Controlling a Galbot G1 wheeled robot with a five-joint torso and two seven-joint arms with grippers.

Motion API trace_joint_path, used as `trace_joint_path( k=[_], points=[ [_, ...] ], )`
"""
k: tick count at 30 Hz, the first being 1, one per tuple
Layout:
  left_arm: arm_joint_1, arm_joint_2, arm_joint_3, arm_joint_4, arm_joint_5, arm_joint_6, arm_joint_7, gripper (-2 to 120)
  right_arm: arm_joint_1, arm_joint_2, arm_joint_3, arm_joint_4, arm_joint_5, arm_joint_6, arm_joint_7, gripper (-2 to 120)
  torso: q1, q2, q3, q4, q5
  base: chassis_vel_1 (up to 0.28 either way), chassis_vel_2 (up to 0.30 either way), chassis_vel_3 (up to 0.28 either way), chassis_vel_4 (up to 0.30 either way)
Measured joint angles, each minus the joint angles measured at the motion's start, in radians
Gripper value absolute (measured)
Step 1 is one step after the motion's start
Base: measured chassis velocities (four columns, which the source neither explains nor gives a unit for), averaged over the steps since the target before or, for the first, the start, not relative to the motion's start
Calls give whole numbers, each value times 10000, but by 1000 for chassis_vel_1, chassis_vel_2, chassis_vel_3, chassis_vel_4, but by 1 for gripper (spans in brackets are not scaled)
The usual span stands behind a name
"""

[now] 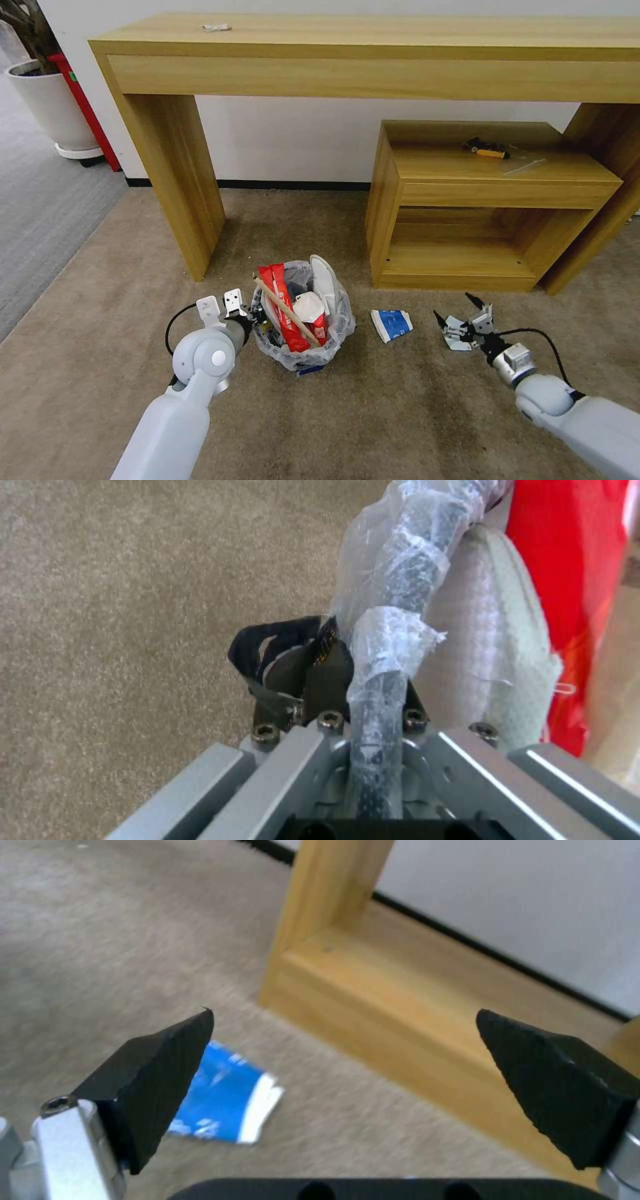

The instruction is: Pick up the trash bin and place the garbage on the floor into it.

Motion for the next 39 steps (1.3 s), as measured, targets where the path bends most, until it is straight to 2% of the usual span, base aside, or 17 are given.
trace_joint_path(
  k=[2,9,18,20,25,27,32,39],
  points=[
    [54,-60,24,-42,46,0,2,0,-20,146,-86,-125,318,-9,-543,100,0,0,0,1,0,0,0,0,0],
    [56,-165,30,-94,104,0,15,0,231,390,-672,-345,920,-23,-1159,100,0,0,-1,-1,-4,0,0,0,0],
    [49,-187,18,-111,138,0,21,0,611,1350,-1080,-1055,1293,-195,-989,100,0,1,0,0,-2,0,0,0,0],
    [53,-144,18,-172,118,2,20,0,767,1732,-1110,-1331,1512,-381,-865,97,-1,1,-1,3,-2,0,0,0,0],
    [50,-86,27,-239,62,6,10,0,858,2021,-1194,-1720,1405,-415,-819,96,0,0,0,1,-2,0,0,0,0],
    [1,-43,60,-255,1,9,-8,0,896,2221,-1254,-2025,1286,-511,-761,89,0,0,0,-1,-3,0,0,0,0],
    [-99,-22,125,-282,-101,9,-23,0,972,2626,-1300,-2592,1080,-532,-711,100,0,1,0,0,-2,0,0,0,0],
    [-118,-108,216,-348,-112,10,-9,0,1275,3031,-1691,-3185,607,-781,-334,100,0,1,0,-1,-4,0,0,0,0]
  ],
)
